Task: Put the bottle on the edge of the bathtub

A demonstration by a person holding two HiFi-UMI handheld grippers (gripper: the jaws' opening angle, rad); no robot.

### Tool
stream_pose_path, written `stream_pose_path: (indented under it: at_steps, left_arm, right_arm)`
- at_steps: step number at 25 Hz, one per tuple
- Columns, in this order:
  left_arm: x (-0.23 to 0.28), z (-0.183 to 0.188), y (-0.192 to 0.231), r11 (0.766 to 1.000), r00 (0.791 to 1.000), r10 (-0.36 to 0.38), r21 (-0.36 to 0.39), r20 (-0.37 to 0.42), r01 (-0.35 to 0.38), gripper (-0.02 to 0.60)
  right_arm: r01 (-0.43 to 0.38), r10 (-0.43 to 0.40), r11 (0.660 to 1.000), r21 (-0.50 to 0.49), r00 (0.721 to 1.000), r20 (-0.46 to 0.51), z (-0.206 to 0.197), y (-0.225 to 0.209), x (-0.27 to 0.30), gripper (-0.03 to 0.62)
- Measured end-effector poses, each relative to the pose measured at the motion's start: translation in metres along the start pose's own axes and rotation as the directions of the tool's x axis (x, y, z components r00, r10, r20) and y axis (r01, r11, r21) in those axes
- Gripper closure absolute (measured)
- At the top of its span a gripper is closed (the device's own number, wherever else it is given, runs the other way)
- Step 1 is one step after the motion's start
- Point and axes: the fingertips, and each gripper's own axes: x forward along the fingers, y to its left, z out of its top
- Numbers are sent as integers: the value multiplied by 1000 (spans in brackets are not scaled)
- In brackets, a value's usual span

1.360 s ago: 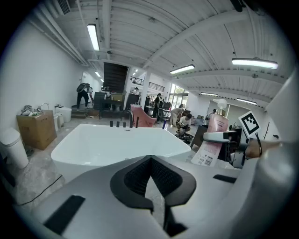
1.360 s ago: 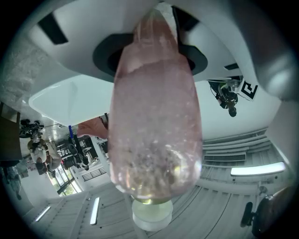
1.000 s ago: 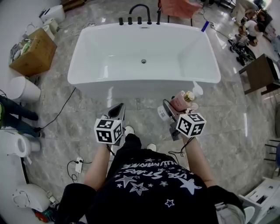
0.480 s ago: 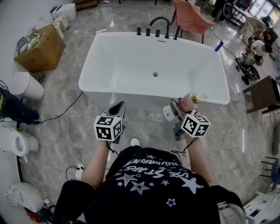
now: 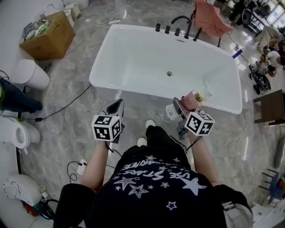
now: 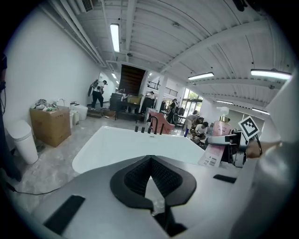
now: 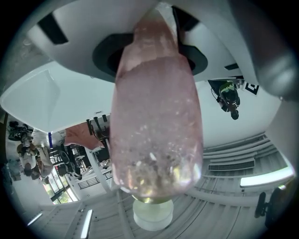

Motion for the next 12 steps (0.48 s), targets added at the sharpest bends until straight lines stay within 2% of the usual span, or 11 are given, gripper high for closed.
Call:
stream_pose_path:
  at_steps: [5, 12]
  left_arm:
    - [-3, -3, 30, 998, 999, 50, -30, -1, -50, 566]
    - [12, 12, 100, 989, 991, 132, -75, 6, -131, 566]
  right_arm:
    - [-46, 46, 999, -15, 999, -29, 5, 13, 43, 372]
    - [-110, 109, 994, -16, 992, -66, 15, 34, 133, 372]
